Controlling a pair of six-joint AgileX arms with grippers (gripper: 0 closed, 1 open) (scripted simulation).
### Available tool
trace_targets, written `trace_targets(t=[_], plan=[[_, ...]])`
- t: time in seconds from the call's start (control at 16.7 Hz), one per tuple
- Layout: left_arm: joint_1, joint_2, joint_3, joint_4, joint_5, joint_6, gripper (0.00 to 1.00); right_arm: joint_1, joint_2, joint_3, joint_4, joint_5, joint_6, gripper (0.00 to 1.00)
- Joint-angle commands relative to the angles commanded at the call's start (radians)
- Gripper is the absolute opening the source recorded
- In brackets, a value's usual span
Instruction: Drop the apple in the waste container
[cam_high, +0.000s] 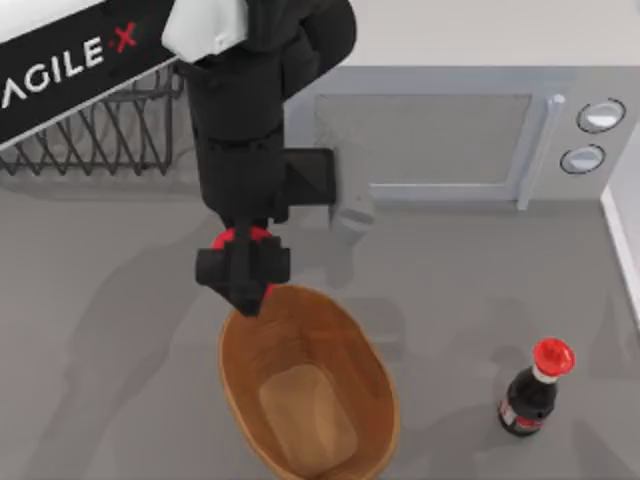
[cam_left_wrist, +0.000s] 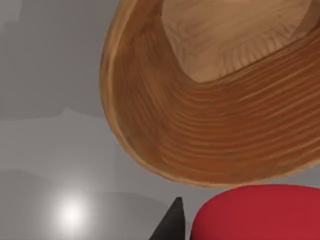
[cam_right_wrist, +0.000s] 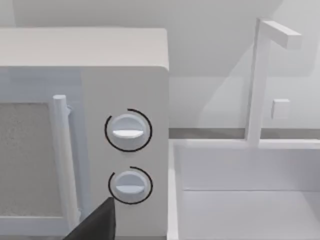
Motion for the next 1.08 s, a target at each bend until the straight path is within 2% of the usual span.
trace_targets(t=[0.12,0.3,0.72,1.08], plan=[[-0.122,0.015,0.039,-0.026,-0.045,-0.108,0.00,0.000,0.000,0.000,0.000,0.000,0.000,1.00],[-0.225,0.024,0.075,-0.047,-0.093,-0.207,0.00,0.000,0.000,0.000,0.000,0.000,0.000,1.00],[-0.236,0.018,0.061,-0.031,-0.099,-0.219,0.00,0.000,0.000,0.000,0.000,0.000,0.000,1.00],[-0.236,-0.003,-0.180,0.183,-0.102,-0.216,0.00,0.000,0.000,0.000,0.000,0.000,0.000,1.00]])
